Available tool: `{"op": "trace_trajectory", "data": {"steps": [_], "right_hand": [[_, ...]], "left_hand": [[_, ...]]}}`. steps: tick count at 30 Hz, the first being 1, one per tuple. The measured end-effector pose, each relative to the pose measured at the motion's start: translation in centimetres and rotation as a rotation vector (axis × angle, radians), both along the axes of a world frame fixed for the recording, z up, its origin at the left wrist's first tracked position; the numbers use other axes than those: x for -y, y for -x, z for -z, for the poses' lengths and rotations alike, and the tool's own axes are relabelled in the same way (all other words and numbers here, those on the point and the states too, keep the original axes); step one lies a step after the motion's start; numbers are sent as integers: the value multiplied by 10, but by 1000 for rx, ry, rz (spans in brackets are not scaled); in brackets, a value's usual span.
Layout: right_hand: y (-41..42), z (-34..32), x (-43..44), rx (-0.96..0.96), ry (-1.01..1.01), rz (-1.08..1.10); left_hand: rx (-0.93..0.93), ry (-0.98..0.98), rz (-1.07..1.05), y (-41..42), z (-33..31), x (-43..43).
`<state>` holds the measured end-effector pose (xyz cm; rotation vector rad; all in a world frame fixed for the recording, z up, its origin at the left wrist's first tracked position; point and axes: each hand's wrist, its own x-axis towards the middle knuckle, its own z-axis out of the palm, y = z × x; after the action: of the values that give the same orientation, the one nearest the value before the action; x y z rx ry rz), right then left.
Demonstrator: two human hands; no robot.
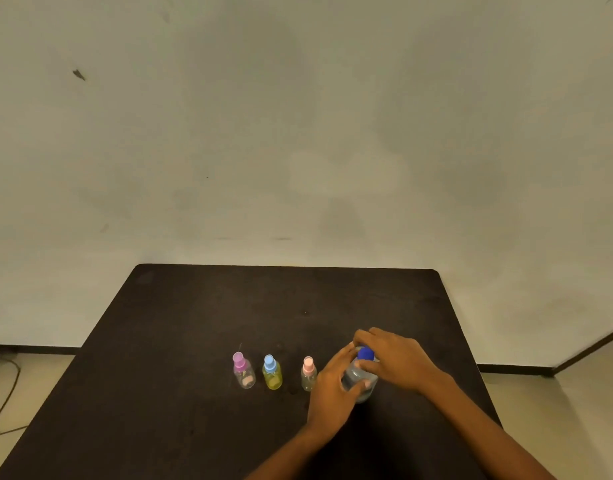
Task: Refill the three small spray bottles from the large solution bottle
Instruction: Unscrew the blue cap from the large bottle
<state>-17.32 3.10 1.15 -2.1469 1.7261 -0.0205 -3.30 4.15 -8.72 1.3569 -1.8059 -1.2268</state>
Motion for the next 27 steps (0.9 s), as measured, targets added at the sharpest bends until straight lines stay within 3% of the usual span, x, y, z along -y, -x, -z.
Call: {"op": "trace_trajectory", "data": {"steps": [6,15,23,27], "right_hand": [[-6,4,1,-56,13,78],[-4,-2,0,-6,-12,-57],[-8,-10,8,-168,24,52],[-7,-3,6,-83,-9,12]], "left_hand": [[-42,-5,-13,1,-1,-2],[32,-122,46,4,-6,3],[-44,8,2,-2,-4,-4],[2,4,1,-1,-4,-3]]}}
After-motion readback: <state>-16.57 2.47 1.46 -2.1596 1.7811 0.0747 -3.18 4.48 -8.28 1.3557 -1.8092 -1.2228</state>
